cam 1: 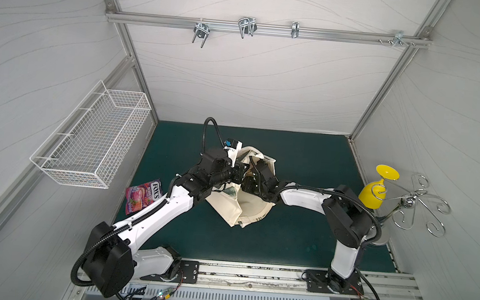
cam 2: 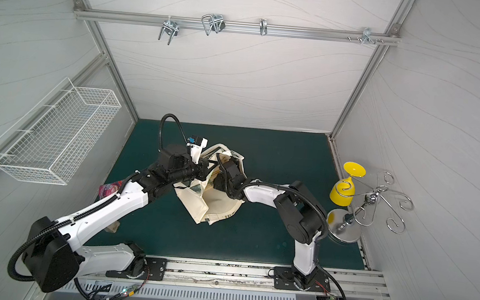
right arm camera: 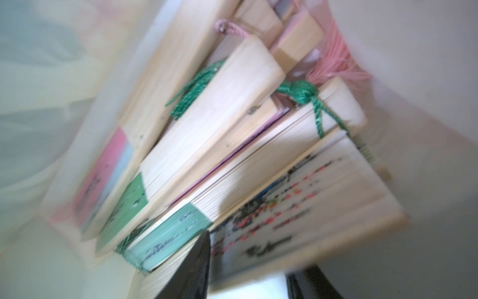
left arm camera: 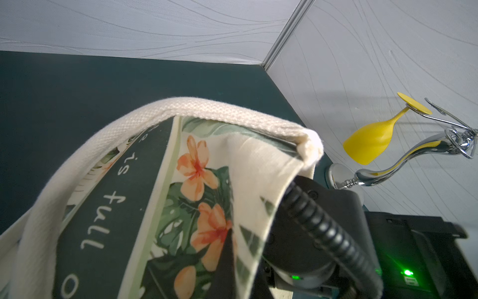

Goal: Take out the folding fans from the tote bags
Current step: Pick up the folding fan from the canvas bag.

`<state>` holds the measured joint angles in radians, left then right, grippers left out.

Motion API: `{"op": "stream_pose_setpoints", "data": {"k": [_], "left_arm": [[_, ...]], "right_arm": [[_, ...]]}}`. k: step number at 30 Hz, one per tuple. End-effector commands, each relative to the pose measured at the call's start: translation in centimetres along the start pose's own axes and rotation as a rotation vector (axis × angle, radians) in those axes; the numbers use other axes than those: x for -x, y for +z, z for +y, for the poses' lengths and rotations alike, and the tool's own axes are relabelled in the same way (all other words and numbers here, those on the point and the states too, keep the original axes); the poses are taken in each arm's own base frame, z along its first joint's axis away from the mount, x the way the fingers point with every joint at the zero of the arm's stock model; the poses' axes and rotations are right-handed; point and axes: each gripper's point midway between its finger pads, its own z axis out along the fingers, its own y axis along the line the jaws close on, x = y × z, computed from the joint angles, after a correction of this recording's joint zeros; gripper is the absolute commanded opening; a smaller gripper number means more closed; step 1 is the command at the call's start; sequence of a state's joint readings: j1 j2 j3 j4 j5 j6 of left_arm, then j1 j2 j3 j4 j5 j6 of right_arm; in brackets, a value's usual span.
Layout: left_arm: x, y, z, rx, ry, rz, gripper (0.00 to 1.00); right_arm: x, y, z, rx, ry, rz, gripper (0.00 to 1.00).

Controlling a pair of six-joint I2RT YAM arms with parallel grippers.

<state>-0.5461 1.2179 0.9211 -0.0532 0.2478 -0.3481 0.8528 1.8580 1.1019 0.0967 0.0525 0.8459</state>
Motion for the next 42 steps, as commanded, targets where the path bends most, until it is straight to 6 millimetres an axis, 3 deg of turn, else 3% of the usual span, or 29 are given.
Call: {"op": "stream_pose_setpoints", "data": {"k": [1, 6, 12, 15, 21, 24, 31, 42], "left_arm": [[-0.7, 0.0, -0.4, -0.017, 0.008, 0.021, 0.00], [-0.9, 0.0, -0.2, -0.013, 0.001, 0.025, 0.00], [-1.0, -0.1, -0.3, -0.015, 0.001, 0.024, 0.00], [-0.9, -0.2, -0.3, -0.017, 0.000, 0.021, 0.00], [-1.1, -0.1, -0.4, -0.025, -0.005, 0.026, 0.00], [-1.3, 0.1, -0.4, -0.028, -0.013, 0.031, 0.00], [-1.4, 0.2, -0.4, -0.033, -0.025, 0.036, 0.00], [-1.1, 0.2, 0.5, 0.014, -0.040, 0.013, 0.00]], "right_arm": [[3.1, -1.9, 3.0, 0.108, -0.025, -0.091, 0.46], [2.9, -1.5, 3.4, 0.138, 0.003, -0.073, 0.47], [2.8, -0.4, 2.7, 0.128, 0.057, -0.048, 0.36], [2.6, 0.0, 2.1, 0.104, 0.077, -0.037, 0.35], [2.5, 0.7, 1.1, 0.073, 0.116, -0.025, 0.54], [3.0, 1.1, 0.7, 0.062, 0.128, -0.024, 0.55], [3.3, 1.7, 0.6, 0.075, 0.159, -0.018, 0.34], [3.2, -0.2, 2.1, 0.150, 0.141, -0.009, 0.14]]}}
